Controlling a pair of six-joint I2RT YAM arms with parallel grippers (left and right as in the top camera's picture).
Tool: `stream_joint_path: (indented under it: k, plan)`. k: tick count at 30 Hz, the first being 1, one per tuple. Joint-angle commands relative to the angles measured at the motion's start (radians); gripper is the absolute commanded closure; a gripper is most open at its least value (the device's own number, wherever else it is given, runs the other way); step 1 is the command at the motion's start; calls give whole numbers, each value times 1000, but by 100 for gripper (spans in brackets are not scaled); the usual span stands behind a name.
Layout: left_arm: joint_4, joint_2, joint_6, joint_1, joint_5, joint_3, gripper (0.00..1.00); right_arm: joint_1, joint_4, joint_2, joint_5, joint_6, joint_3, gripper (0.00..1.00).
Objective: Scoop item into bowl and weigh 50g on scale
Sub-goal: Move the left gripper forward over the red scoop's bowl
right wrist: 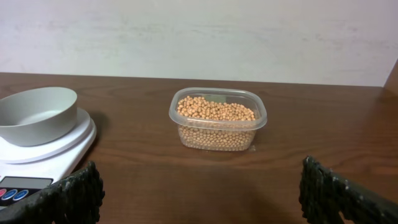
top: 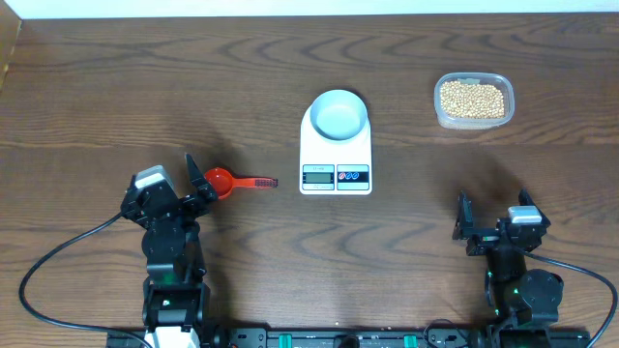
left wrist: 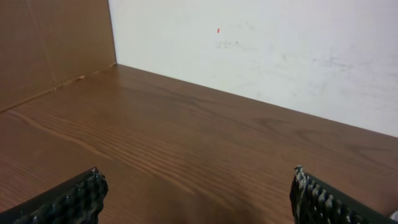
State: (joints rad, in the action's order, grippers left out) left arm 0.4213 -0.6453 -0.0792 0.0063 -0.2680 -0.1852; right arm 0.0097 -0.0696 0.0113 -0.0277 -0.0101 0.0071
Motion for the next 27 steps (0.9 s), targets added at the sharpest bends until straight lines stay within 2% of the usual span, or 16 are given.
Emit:
stream_joint_path:
  k: [1, 4, 10, 13, 19, 27]
  plan:
    - [7, 0, -56, 4, 13, -25, 4, 4, -3, -5, -4, -10, -2, 1]
    - [-42, 0, -122, 4, 17, -49, 4, 4, -3, -5, -4, -10, -2, 1]
    - [-379, -4, -122, 4, 7, -209, 4, 4, -3, -5, -4, -10, -2, 1]
    - [-490, -23, -122, 4, -10, -286, 4, 4, -3, -5, -4, -10, -2, 1]
    - [-566, -110, -185, 4, -14, -405, 4, 4, -3, -5, -4, -10, -2, 1]
    - [-555, -375, -189, 10, -13, -603, 4, 4, -3, -5, -4, -10, -2, 1]
